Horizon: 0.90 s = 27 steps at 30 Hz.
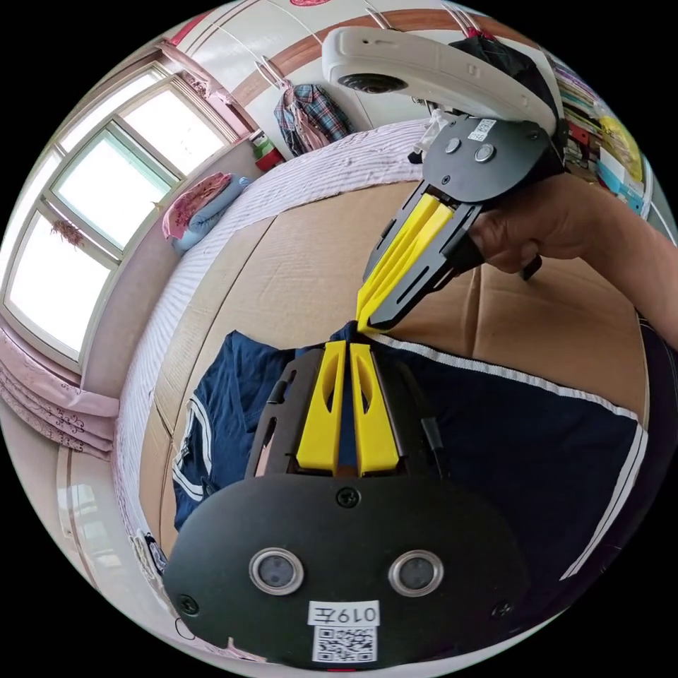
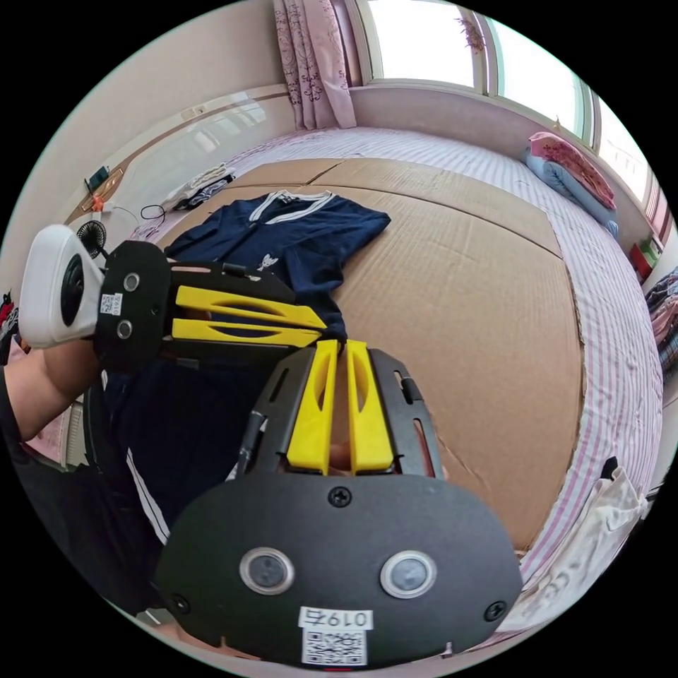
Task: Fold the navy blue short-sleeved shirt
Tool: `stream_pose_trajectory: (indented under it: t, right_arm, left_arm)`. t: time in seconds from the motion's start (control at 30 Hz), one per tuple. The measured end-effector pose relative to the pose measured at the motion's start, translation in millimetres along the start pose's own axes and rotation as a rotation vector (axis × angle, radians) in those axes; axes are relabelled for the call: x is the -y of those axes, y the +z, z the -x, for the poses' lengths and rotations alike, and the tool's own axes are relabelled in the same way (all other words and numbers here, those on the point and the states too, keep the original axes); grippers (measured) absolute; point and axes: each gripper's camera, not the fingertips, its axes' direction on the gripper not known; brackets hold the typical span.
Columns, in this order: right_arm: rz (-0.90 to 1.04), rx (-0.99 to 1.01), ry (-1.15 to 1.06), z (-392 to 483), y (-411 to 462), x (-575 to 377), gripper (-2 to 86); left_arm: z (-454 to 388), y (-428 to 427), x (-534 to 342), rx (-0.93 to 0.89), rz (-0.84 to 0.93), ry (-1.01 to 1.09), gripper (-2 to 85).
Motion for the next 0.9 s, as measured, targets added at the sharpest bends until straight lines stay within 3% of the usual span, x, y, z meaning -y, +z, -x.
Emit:
stream_pose_trajectory:
  t: [0.33, 0.57, 0.8, 0.9]
  right_arm:
    - [-0.048, -0.061, -0.089, 14, -8, -3, 4.3]
    - [-0.018, -0.135, -0.161, 25, -4, -3, -0.5]
    - [0.069, -0.141, -0.089, 5, -8, -3, -0.5]
    - [-0.085, -0.043, 0.038, -16, -30, -6, 0.6]
  left_arm:
    - [1, -6, 2, 0.072, -0.057, 0.028, 0.7]
    - [14, -6, 15, 0.070, -0.046, 0.044, 0.8]
    - [21, -5, 36, 0.104, -0.016, 0.086, 0.8]
    - [33, -6, 44, 0.090, -0.017, 0.077, 0.8]
